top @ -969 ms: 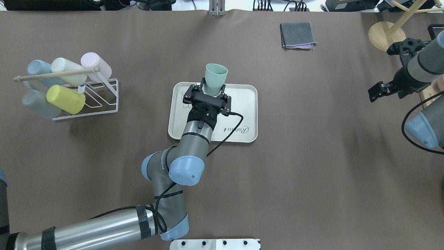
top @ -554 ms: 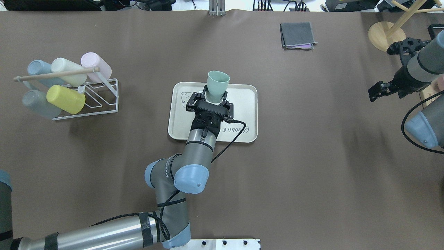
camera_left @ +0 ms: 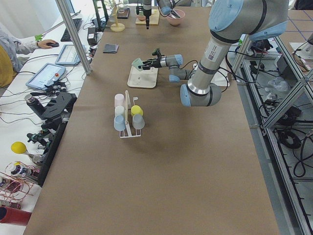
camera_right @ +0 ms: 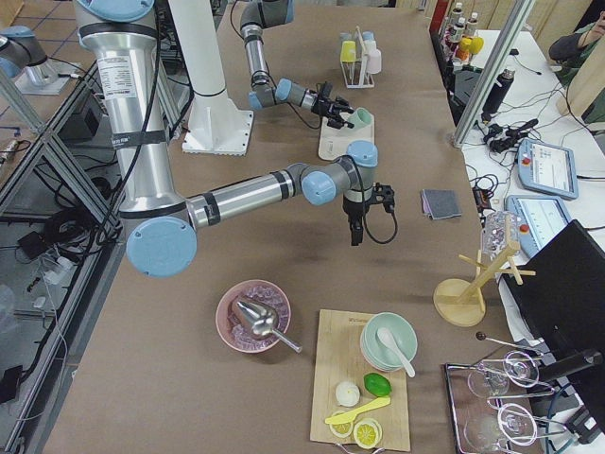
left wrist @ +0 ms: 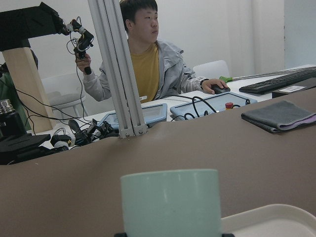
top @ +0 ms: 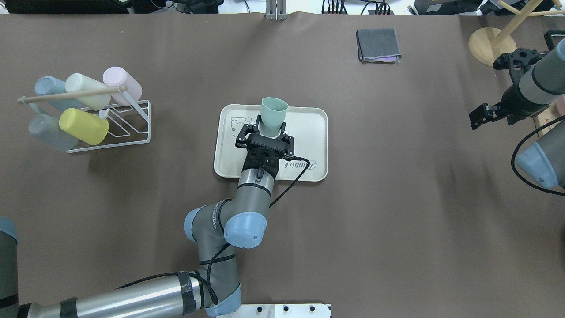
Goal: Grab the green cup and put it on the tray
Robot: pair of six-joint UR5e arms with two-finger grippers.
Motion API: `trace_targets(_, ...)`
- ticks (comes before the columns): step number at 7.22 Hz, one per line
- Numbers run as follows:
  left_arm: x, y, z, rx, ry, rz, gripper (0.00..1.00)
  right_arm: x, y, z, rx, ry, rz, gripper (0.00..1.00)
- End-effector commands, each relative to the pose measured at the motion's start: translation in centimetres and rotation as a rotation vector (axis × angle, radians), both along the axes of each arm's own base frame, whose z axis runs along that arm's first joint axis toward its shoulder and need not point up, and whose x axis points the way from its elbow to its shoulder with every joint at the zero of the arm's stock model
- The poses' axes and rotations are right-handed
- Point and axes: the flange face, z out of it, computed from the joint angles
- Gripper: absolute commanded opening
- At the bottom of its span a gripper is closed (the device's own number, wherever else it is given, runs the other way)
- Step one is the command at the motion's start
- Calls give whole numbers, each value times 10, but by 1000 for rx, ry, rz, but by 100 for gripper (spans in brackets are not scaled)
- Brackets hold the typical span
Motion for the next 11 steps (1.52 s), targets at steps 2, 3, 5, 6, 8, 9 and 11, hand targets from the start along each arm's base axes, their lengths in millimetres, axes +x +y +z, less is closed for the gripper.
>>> trace_targets(2,10,-6,9,-4,-11,-56,0,3,-1,0,1,0,6,100)
trace_targets(3,10,-6,7,-10,15,-62,0,3,-1,0,1,0,6,100)
trace_targets(5,10,-5,9,-10,12,-68,0,3,-1,1,-1,0,6,100)
trace_targets(6,10,-5,9,-9,12,-73,0,3,-1,0,1,0,6,100)
trace_targets(8,12,-12,13,-13,1,-82,0,4,-2,1,-2,1,7,100)
trace_targets(9,12,-14,12,-14,4,-86,0,4,-2,3,-5,3,7,100)
trace_targets(11,15,-17,14,-20,8,-89,0,4,-3,1,-2,2,11,100)
